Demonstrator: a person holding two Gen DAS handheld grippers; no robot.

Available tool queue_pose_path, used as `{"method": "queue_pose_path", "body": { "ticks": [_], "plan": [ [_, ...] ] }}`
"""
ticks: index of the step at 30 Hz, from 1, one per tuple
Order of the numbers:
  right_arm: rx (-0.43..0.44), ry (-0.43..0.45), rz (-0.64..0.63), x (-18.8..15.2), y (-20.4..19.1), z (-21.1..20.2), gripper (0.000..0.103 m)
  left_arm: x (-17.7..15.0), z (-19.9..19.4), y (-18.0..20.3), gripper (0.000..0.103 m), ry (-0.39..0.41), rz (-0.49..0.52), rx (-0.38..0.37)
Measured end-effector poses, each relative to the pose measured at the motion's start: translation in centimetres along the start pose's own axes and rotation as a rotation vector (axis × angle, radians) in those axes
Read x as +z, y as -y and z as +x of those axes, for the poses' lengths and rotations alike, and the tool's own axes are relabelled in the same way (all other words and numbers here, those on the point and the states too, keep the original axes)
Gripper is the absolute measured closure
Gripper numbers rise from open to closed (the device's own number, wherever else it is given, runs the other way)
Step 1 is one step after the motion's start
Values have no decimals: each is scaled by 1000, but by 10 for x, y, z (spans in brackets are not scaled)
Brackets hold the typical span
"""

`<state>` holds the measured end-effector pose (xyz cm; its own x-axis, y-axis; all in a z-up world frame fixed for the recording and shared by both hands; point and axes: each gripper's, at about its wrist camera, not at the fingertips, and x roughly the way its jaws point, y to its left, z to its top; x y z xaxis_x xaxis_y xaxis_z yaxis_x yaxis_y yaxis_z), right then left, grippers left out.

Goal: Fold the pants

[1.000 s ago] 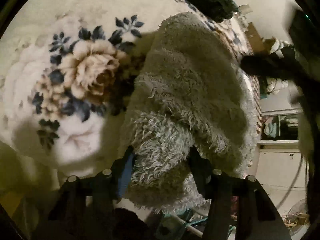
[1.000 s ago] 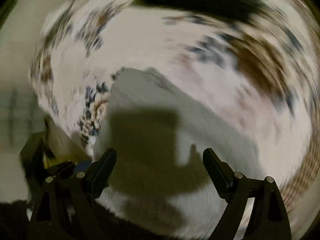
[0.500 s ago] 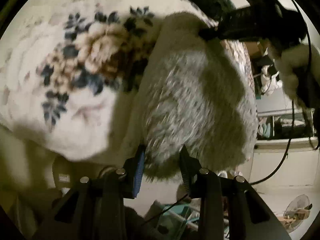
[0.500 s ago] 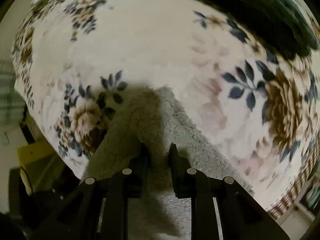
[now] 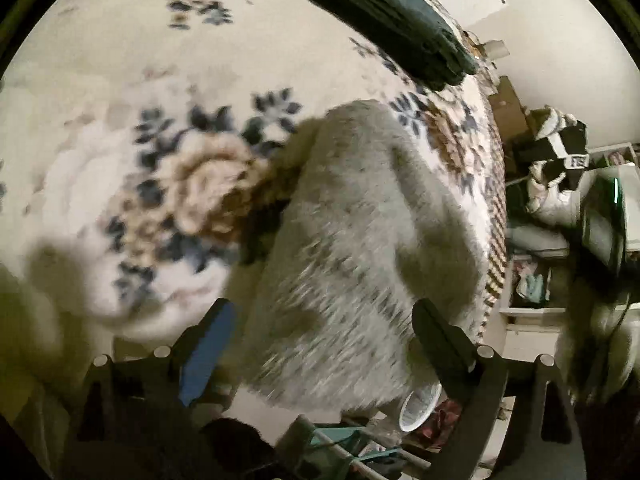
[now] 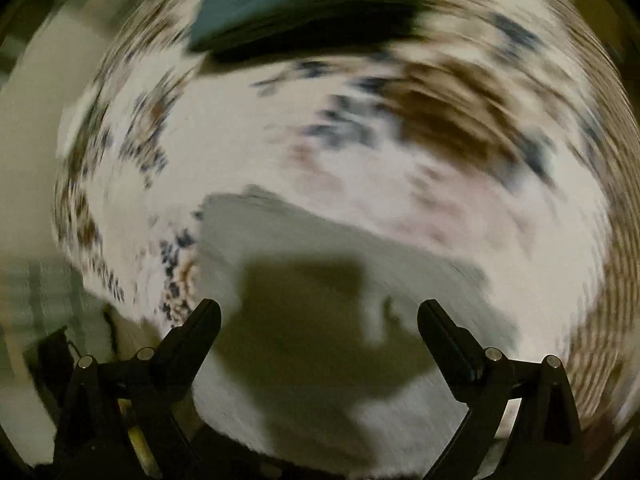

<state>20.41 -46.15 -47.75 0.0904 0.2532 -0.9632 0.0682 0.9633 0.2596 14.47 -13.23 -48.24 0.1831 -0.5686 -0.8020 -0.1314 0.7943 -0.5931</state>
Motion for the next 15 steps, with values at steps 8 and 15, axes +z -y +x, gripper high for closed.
{"method": "queue_pose_path", "body": {
  "ticks": [8, 15],
  "plan": [
    [232, -9, 417, -122, 151, 54, 2, 11, 68, 2, 12, -109, 45, 31],
    [549, -1, 437, -140, 173, 132, 0, 18, 92, -37, 0, -176, -19, -50]
  ]
}}
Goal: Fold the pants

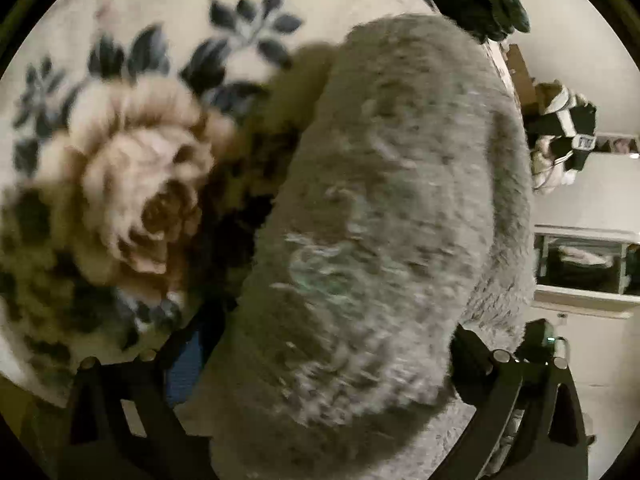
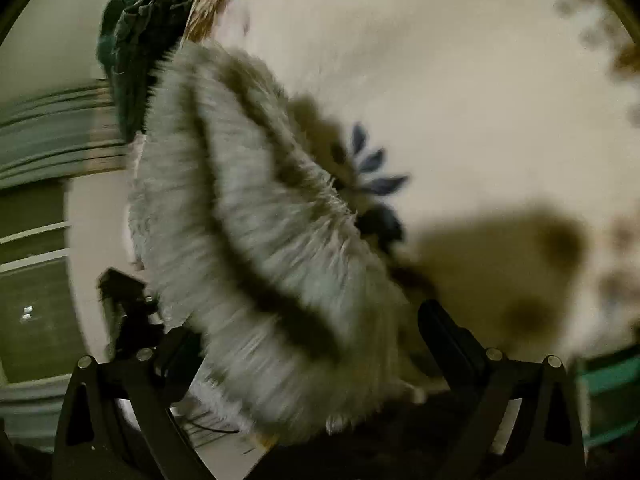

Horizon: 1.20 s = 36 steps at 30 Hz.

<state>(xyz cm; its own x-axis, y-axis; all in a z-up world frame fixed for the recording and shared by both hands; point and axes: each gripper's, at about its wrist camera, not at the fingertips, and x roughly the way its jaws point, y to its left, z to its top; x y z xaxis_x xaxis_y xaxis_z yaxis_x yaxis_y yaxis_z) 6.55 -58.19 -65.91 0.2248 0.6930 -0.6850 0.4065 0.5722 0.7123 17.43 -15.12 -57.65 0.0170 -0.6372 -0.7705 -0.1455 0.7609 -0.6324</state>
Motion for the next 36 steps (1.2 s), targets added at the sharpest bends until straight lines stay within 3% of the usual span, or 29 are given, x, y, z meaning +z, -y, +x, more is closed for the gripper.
{"method": "queue_pose_path", "body": {
  "ticks": [4, 8, 9, 10, 11, 13, 15, 22, 27, 31, 36],
  "plan": [
    [158, 25, 5, 6, 0, 5, 0, 0, 0, 2, 0, 6, 19, -25],
    [146, 21, 0, 5, -3, 19, 0, 4, 6, 2, 2, 16, 13, -52],
    [129, 27, -9, 4, -6, 20, 5, 3, 5, 4, 6, 22, 19, -65],
    [122, 28, -6, 3, -7, 20, 30, 2, 3, 7, 22, 27, 27, -88],
    [112, 30, -8, 2, -9, 19, 42, 3, 1, 11, 35, 33, 38, -85],
    [96, 51, -15, -3, -12, 14, 53, 0, -9, 20, 50, 50, 77, -87],
    [88, 67, -22, -9, -18, 9, 57, -4, -21, 27, 54, 62, 85, -94],
    [109, 108, -20, -28, -59, -27, 60, -11, -76, 66, 57, 92, 118, -110],
    [120, 118, -62, -25, -117, -65, 60, 11, -128, 101, 57, 139, 133, -115],
    [118, 151, -106, -4, -176, -92, 60, 54, -167, 134, 57, 188, 141, -128],
    [128, 215, -166, 64, -269, -96, 60, 140, -206, 159, 57, 251, 163, -162]
  ]
}}
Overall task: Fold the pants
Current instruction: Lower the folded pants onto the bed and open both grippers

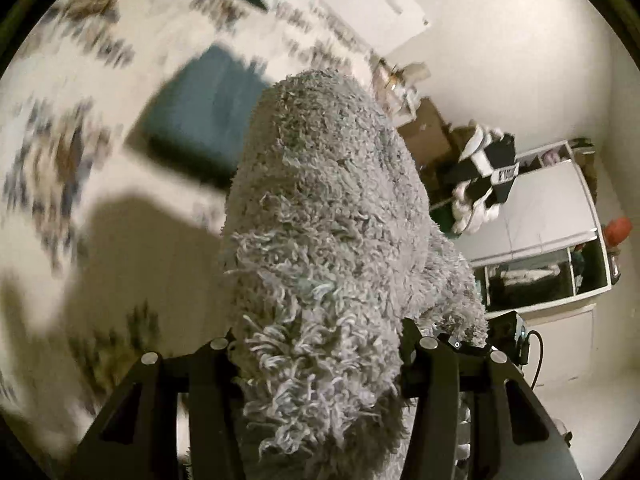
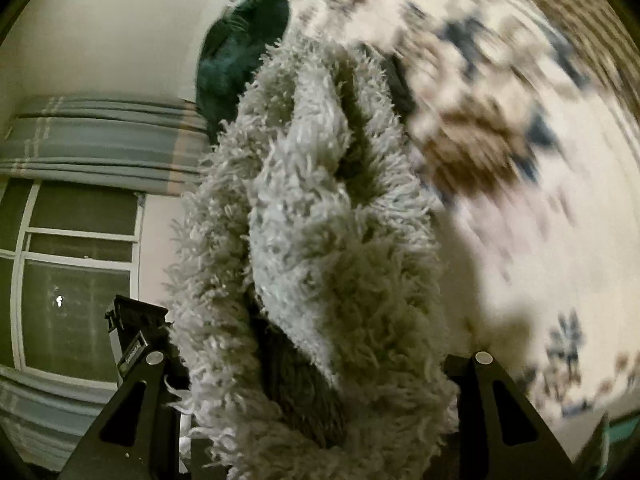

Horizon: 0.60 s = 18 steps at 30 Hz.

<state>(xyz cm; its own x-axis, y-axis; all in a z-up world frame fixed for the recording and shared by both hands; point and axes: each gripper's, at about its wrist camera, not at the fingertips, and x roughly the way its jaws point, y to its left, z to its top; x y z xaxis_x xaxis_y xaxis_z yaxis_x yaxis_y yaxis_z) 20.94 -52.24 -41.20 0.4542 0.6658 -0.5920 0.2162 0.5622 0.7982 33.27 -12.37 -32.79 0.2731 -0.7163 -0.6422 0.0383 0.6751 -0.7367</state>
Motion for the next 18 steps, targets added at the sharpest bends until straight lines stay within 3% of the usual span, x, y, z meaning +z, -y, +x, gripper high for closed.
{"method": "queue_pose_path", "body": {
  "ticks": [5, 10, 15, 18],
  "plan": [
    [-6, 42, -29, 114, -57, 54, 60, 117, 20, -3, 57, 51, 28, -14],
    [-28, 43, -35, 210, -77, 137, 60, 201, 64, -39, 57, 59, 26, -5],
    [-100, 4, -13, 268, -57, 220, 60, 244, 121, -89, 57, -6, -8, 44],
    [-154, -36, 4, 265, -35, 241, 60, 241, 152, -124, 56, -71, -37, 108]
  ]
}}
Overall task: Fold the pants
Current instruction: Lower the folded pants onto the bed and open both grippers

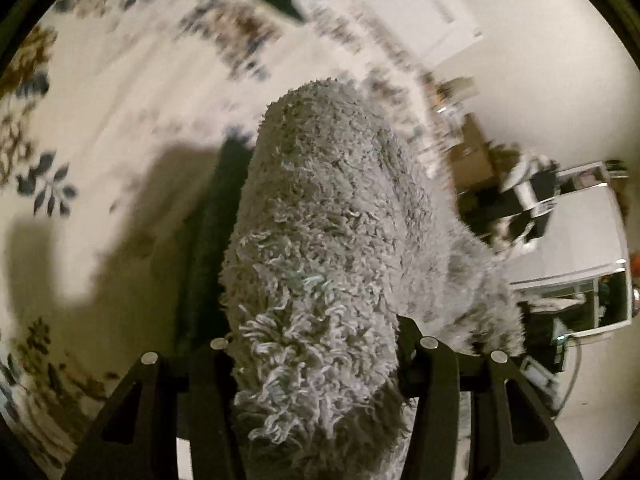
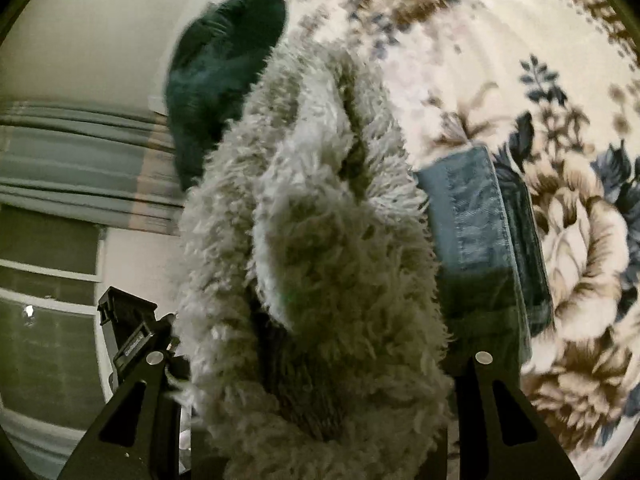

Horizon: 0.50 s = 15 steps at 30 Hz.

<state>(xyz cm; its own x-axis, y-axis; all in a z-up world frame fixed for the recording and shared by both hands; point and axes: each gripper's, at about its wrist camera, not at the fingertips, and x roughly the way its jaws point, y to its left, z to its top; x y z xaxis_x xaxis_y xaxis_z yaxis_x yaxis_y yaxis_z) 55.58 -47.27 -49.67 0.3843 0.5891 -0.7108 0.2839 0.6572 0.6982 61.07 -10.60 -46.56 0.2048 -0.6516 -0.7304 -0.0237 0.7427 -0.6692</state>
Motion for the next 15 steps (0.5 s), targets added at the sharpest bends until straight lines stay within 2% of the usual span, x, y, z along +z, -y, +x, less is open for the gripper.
{"method": "queue_pose_path", "body": {
  "ticks": [2, 5, 7, 8, 10, 11, 13, 15],
  "plan": [
    [-17, -19, 5, -1, 7, 10, 59, -7, 5, -8, 52, -7, -6, 7],
    [-61, -37, 17, 0, 11, 13, 39, -13, 3, -15, 48, -2, -17, 7],
    [-115, -29, 15, -2, 6, 6, 19, -14, -3, -13, 39, -4, -22, 58],
    [-145, -15, -3, -1, 3, 2, 16, -17, -9, -6, 32, 9, -2, 114],
    [-267, 19, -82, -6, -14, -11, 6, -20, -24, 11, 22, 40, 43, 194],
    [-311, 28, -104, -11, -24, -20, 5, -23, -32, 22, 15, 56, 81, 249],
    [-472, 71, -185, -22, -43, -33, 3, -29, -42, 36, 11, 91, 137, 322],
    [-577, 112, -247, -35, -61, -43, 2, -37, -53, 51, 9, 119, 189, 390]
  ]
}}
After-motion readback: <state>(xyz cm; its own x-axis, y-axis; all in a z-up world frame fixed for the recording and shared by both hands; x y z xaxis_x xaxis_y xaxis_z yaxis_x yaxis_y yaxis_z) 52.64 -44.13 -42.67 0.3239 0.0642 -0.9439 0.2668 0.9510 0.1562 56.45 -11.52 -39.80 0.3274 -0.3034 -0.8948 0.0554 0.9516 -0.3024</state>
